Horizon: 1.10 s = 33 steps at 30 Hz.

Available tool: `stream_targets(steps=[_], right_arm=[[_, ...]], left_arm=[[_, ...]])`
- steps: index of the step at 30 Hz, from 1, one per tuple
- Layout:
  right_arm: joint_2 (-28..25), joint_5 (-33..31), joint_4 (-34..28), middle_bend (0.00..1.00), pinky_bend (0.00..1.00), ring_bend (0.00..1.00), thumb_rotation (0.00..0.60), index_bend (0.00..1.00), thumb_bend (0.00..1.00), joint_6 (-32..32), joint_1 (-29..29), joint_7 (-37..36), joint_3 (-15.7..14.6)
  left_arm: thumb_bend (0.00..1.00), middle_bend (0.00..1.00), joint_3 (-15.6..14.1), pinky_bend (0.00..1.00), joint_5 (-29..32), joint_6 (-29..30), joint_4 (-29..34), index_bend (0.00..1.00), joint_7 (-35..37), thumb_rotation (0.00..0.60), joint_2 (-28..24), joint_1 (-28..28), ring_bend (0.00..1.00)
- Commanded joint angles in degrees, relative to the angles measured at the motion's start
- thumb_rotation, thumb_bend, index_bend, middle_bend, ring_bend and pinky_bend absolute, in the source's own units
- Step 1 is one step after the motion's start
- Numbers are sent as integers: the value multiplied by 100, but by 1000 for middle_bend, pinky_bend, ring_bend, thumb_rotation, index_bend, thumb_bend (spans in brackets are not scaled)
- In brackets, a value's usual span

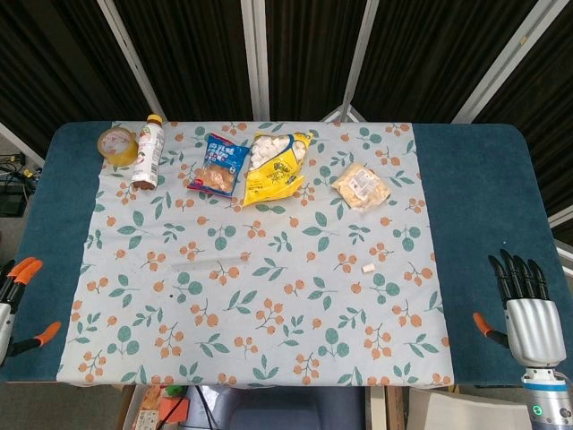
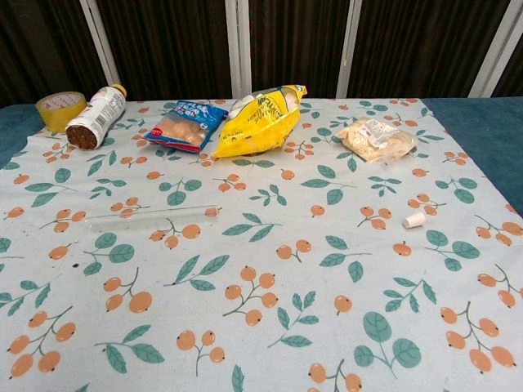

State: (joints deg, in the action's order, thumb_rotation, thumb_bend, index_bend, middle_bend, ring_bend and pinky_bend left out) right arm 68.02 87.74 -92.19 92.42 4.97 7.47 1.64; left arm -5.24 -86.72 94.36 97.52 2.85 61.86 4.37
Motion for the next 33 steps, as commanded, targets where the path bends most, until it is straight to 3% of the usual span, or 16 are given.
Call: stream_targets(steps=[1, 11, 16, 21, 25, 33], right_arm=[[14, 13, -22, 0, 0, 0, 600, 0, 245, -11, -3, 4, 17], [146, -92, -242, 0, 0, 0, 600, 0, 245, -92, 48, 251, 192], [202, -115, -161, 0, 0, 0, 600, 0, 245, -162, 26, 206, 166], [198, -12, -74, 0, 0, 0, 600, 0, 244, -149, 4, 131, 140], [211, 33, -51, 0, 0, 0, 600, 0, 245, -163, 3, 53, 143], [244, 82, -1, 0, 0, 0, 600, 0, 245, -231, 12, 6, 143]], left_arm=[[234, 73, 25, 0, 20, -68, 22, 106, -29, 600, -1, -19, 0], [234, 73, 212, 0, 411, -571, 414, 116, -209, 600, -35, 80, 0], [236, 95, 457, 0, 729, -1024, 844, 139, -753, 600, -75, 389, 0], [260, 188, 946, 0, 1601, -1694, 1298, 214, -1844, 600, 101, 980, 0], [292, 255, 1388, 0, 2640, -2113, 1396, 258, -2781, 600, 529, 1546, 0], [316, 314, 1828, 0, 4330, -2123, 1092, 309, -4302, 600, 1730, 2454, 0]])
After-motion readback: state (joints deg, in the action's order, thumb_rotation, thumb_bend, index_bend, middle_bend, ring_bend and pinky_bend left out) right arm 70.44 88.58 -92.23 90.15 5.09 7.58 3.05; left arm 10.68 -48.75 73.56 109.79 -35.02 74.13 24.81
